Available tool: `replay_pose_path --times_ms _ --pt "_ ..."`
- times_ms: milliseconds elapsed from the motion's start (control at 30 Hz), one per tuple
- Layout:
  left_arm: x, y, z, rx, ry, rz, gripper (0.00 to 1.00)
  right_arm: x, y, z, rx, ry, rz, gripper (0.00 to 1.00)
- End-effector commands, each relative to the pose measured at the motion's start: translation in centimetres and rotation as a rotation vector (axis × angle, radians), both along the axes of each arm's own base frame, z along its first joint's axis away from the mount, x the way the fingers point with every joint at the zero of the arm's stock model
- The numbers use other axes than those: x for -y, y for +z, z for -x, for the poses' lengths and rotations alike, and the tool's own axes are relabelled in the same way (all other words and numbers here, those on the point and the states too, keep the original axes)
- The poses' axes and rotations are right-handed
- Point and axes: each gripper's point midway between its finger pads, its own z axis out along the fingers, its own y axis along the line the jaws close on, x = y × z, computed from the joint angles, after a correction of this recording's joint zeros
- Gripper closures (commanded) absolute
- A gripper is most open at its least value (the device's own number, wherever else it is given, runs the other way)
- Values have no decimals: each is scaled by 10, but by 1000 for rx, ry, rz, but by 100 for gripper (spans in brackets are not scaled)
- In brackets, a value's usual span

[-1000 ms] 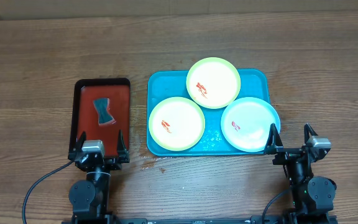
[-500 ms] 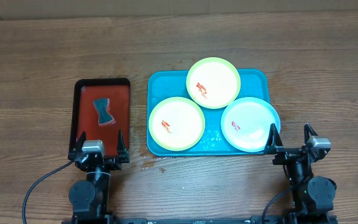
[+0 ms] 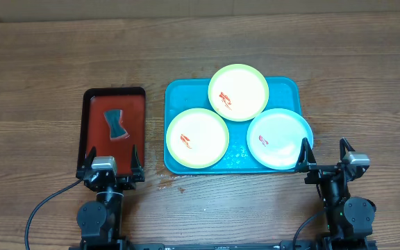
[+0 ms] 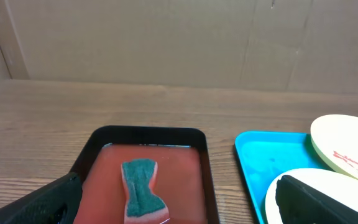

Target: Clean dirty plates on tray and stack at the side

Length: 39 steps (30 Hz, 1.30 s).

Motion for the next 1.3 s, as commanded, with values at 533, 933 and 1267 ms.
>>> replay_pose_path --times_ms 533,933,1267 --pt "-1 0 0 5 4 3 0 1 -2 0 3 -6 6 0" --pt "1 1 0 7 -6 19 1 1 -2 0 3 -6 7 0" --pt "46 87 14 309 -309 418 0 1 -2 0 3 -6 7 0"
